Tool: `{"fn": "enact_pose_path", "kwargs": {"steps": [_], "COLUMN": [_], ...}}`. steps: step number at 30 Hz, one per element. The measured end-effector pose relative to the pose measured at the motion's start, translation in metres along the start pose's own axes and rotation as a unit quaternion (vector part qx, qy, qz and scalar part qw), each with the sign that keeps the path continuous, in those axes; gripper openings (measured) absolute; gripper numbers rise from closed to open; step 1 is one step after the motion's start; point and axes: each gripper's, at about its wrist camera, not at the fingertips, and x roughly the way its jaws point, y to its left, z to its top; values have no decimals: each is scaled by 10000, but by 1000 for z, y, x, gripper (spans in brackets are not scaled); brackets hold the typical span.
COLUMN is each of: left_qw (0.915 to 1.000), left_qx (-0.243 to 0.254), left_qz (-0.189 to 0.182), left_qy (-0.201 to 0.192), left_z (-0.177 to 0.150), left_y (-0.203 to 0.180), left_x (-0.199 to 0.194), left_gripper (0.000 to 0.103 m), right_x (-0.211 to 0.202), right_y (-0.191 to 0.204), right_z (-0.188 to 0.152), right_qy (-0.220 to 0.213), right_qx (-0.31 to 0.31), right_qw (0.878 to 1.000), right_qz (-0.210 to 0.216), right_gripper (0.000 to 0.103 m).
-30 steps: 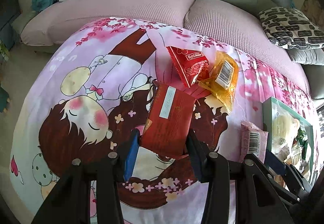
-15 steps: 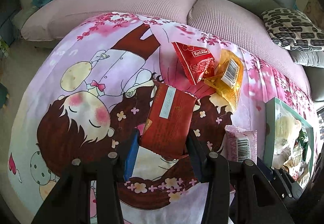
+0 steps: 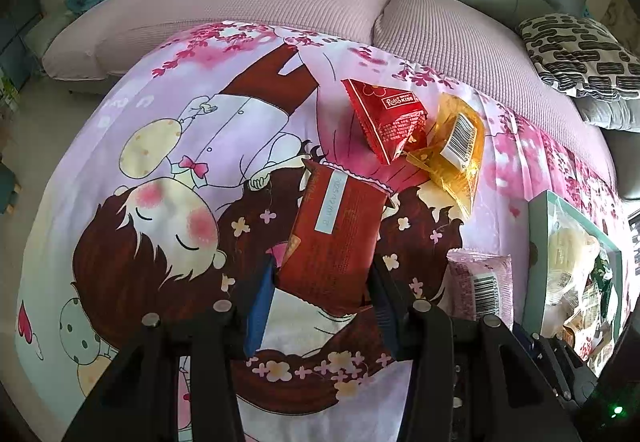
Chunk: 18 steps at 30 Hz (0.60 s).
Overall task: Organize snacks
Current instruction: 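Lift the pink pastry pack and red box up from the pile, then carry both packs into the white tray and open both grippers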
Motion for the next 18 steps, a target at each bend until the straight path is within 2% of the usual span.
{"fn": "enact_pose_path", "kwargs": {"steps": [5, 10, 13, 18], "left_qw": [9999, 9996, 9989, 9964], "left_qx": [-92, -105, -58, 282], "left_qz": [8, -56, -228, -527], "left_qy": [-70, -259, -409, -599], "left_z": [2, 4, 5, 1], "left_y": [3, 2, -6, -38], "left_x": [-5, -17, -28, -45], "left_gripper": [48, 48, 48, 48], "right_x": [-14, -43, -63, -90], "right_y": [-13, -28, -42, -84], "right_z": [1, 4, 3, 0], "right_qy": [-83, -411, -638, -911], "right_qx": [377, 759, 905, 1351], "right_qw": [9983, 9926, 9902, 9852], "right_qz": [427, 853, 852, 534], "right_gripper": [42, 42, 42, 42]}}
